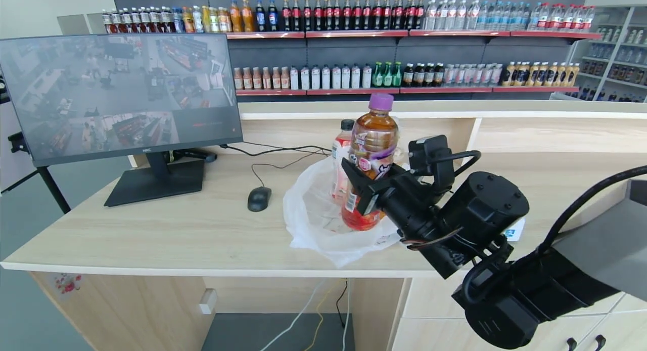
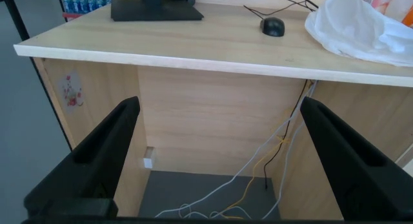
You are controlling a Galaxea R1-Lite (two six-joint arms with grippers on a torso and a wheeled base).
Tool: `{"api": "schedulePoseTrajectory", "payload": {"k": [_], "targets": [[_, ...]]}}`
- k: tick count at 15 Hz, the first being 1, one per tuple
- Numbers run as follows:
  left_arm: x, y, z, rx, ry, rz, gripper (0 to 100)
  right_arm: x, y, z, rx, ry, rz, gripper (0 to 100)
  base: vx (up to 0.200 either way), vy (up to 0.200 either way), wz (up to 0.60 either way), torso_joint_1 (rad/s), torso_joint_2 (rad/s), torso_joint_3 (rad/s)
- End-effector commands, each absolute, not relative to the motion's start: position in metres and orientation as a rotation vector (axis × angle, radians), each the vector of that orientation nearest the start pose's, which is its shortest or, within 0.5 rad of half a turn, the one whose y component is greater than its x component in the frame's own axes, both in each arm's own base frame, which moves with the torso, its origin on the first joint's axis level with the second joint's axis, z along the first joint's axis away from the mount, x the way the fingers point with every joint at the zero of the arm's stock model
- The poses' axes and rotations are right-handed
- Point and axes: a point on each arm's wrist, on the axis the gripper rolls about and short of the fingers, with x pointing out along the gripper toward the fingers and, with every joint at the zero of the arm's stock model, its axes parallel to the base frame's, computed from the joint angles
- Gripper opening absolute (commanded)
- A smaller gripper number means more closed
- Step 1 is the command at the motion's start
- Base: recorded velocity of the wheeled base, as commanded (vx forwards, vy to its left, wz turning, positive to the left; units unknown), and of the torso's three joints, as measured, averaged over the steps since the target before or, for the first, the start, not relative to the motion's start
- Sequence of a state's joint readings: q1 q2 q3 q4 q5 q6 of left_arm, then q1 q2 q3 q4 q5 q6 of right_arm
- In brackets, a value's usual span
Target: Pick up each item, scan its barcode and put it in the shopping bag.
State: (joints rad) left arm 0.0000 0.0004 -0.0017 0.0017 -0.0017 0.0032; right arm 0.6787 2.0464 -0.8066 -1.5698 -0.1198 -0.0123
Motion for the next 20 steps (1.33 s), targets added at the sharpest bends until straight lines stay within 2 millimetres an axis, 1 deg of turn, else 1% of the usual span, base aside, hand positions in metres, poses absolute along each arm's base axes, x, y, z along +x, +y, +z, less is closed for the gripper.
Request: {"api": "schedulePoseTrajectory", "payload": {"k": [1, 3, 4, 5, 7, 10, 12, 16, 17, 20], "targets": [[-0.023, 0.0, 0.076, 0.003, 0.0, -0.002, 100, 0.293, 0.235, 0.147, 0.111, -0.294, 0.557, 0, 0.0, 0.0, 0.0, 0.0, 0.0, 0.0], [-0.023, 0.0, 0.076, 0.003, 0.0, -0.002, 100, 0.303, 0.243, 0.133, 0.105, -0.276, 0.559, 0, 0.0, 0.0, 0.0, 0.0, 0.0, 0.0], [-0.023, 0.0, 0.076, 0.002, 0.0, -0.002, 100, 0.304, 0.244, 0.131, 0.106, -0.275, 0.559, 0, 0.0, 0.0, 0.0, 0.0, 0.0, 0.0], [-0.023, 0.0, 0.076, 0.002, 0.0, -0.002, 100, 0.311, 0.25, 0.129, 0.115, -0.288, 0.559, 0, 0.0, 0.0, 0.0, 0.0, 0.0, 0.0], [-0.023, 0.0, 0.076, 0.002, 0.0, -0.002, 100, 0.316, 0.252, 0.122, 0.11, -0.277, 0.558, 0, 0.0, 0.0, 0.0, 0.0, 0.0, 0.0], [-0.023, 0.0, 0.076, 0.003, 0.0, -0.002, 100, 0.329, 0.258, 0.111, 0.112, -0.279, 0.549, 0, 0.0, 0.0, 0.0, 0.0, 0.0, 0.0], [-0.023, 0.0, 0.076, 0.002, 0.0, -0.002, 100, 0.334, 0.26, 0.1, 0.104, -0.259, 0.547, 0, 0.0, 0.0, 0.0, 0.0, 0.0, 0.0], [-0.023, 0.0, 0.075, 0.002, 0.002, -0.002, 100, 0.343, 0.259, 0.087, 0.099, -0.24, 0.533, 0, 0.0, 0.0, 0.0, 0.0, 0.0, 0.0], [-0.023, 0.0, 0.076, 0.002, 0.0, -0.002, 100, 0.347, 0.257, 0.078, 0.091, -0.22, 0.526, 0, 0.0, 0.0, 0.0, 0.0, 0.0, 0.0], [-0.023, 0.0, 0.076, 0.0, 0.0, -0.002, 100, 0.347, 0.258, 0.071, 0.084, -0.206, 0.526, 0, 0.0, 0.0, 0.0, 0.0, 0.0, 0.0]]}}
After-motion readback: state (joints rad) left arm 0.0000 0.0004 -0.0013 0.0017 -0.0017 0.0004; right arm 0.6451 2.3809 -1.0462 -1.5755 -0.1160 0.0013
